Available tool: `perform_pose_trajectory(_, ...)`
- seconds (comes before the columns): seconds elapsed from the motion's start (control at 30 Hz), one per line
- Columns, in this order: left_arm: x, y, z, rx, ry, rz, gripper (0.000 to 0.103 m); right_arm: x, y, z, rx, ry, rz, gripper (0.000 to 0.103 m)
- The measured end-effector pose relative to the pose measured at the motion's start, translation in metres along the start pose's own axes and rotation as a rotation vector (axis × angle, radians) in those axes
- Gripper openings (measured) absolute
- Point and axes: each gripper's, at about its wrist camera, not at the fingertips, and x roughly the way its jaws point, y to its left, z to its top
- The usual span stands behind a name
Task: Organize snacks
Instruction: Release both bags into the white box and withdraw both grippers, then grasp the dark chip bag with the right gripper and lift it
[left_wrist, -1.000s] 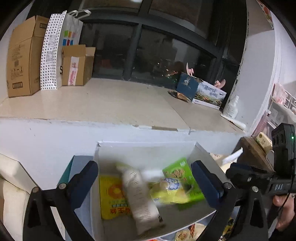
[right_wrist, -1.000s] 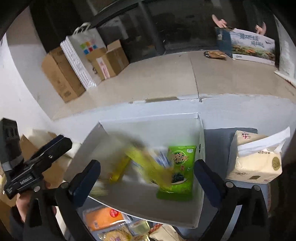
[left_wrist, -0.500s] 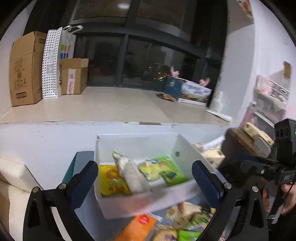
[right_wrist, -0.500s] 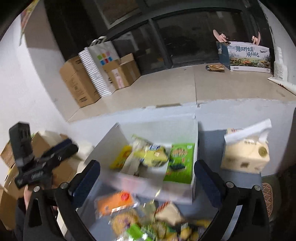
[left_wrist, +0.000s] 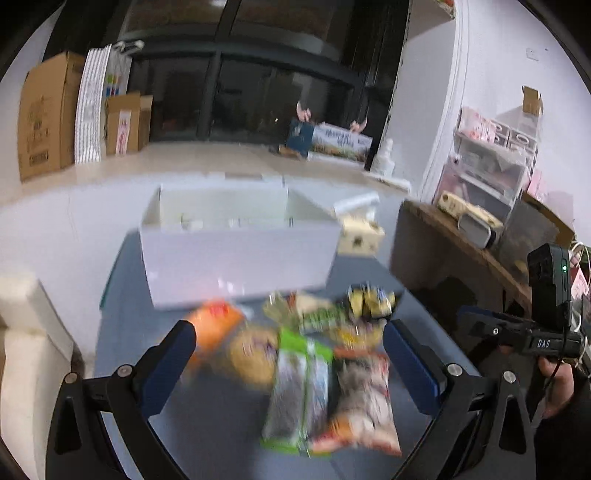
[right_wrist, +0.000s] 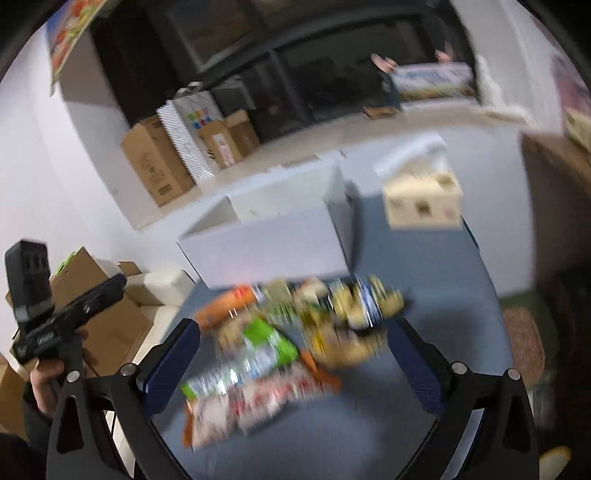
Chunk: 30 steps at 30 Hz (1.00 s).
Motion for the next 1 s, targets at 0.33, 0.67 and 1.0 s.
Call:
perform_pose_trajectory(0.33, -0.013, -0.008, -0.046, -0.041, 0.054, -0.029, 0.103, -0.017, -0.022, -0.04, 0.003, 0.048, -0.066, 0.103)
perform_pose_trajectory(0.67, -0.015, -0.02, -0.048, -0.005, 0.053, -0.049, 0.103, 0.034, -0.042, -0.019, 0.103, 0.079, -0.006, 0.103)
perform_pose_trajectory(1.0, -0.01, -0.027, -0.049, 0.014, 0.07, -0.052, 0.103, 0.104, -0.083, 0.02, 0.274, 0.129, 0.017, 0.103)
